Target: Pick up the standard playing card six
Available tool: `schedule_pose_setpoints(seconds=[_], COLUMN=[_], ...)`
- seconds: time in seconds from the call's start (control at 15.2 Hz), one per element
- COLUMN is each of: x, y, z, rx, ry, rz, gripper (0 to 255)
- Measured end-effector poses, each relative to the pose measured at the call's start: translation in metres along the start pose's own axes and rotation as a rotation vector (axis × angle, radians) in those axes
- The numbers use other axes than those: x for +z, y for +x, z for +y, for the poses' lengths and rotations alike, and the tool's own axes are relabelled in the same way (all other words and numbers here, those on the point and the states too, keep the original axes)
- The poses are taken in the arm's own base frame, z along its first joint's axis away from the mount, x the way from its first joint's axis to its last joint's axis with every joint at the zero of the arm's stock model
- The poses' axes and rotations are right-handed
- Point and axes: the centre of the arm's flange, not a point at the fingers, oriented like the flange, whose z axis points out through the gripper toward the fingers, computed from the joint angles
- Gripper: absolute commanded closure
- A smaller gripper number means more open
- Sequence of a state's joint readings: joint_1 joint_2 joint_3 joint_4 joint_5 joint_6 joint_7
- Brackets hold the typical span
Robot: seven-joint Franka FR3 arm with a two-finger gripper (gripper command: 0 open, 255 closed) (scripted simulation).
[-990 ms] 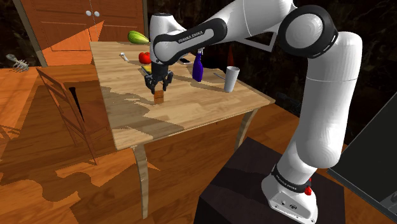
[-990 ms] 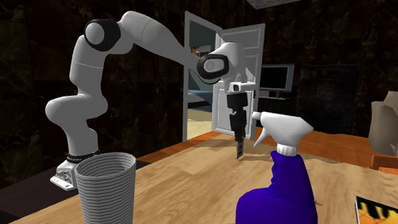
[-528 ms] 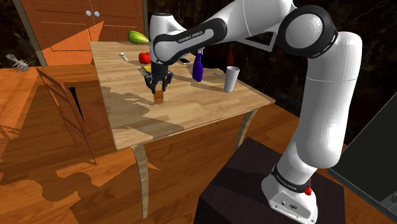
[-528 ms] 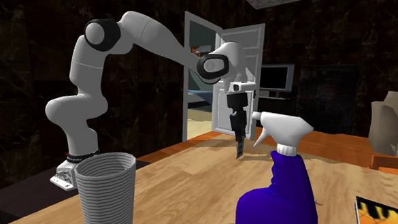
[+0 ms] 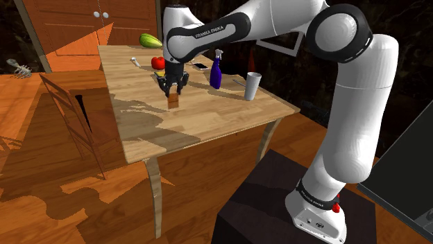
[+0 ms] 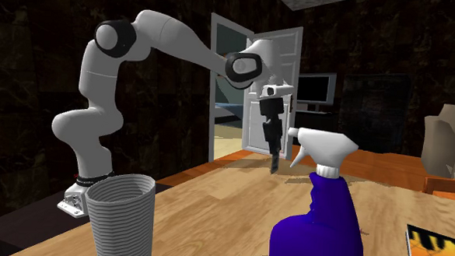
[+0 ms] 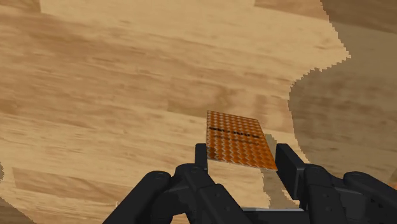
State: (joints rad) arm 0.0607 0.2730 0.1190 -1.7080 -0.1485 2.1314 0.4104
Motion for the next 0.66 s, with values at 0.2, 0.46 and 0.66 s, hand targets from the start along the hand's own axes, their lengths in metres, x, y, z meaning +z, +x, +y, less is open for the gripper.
schedule_pose_setpoints(seconds=[0.2,0.46,0.66], x=[-0.015,-0.035,-0.048], y=[0.003,0.006,0.009], z=[0.001,0.003,0.001], rx=[0.000,0.000,0.000], ry=[0.000,0.000,0.000], rz=[0.000,0.000,0.000], gripper=[255,255,255])
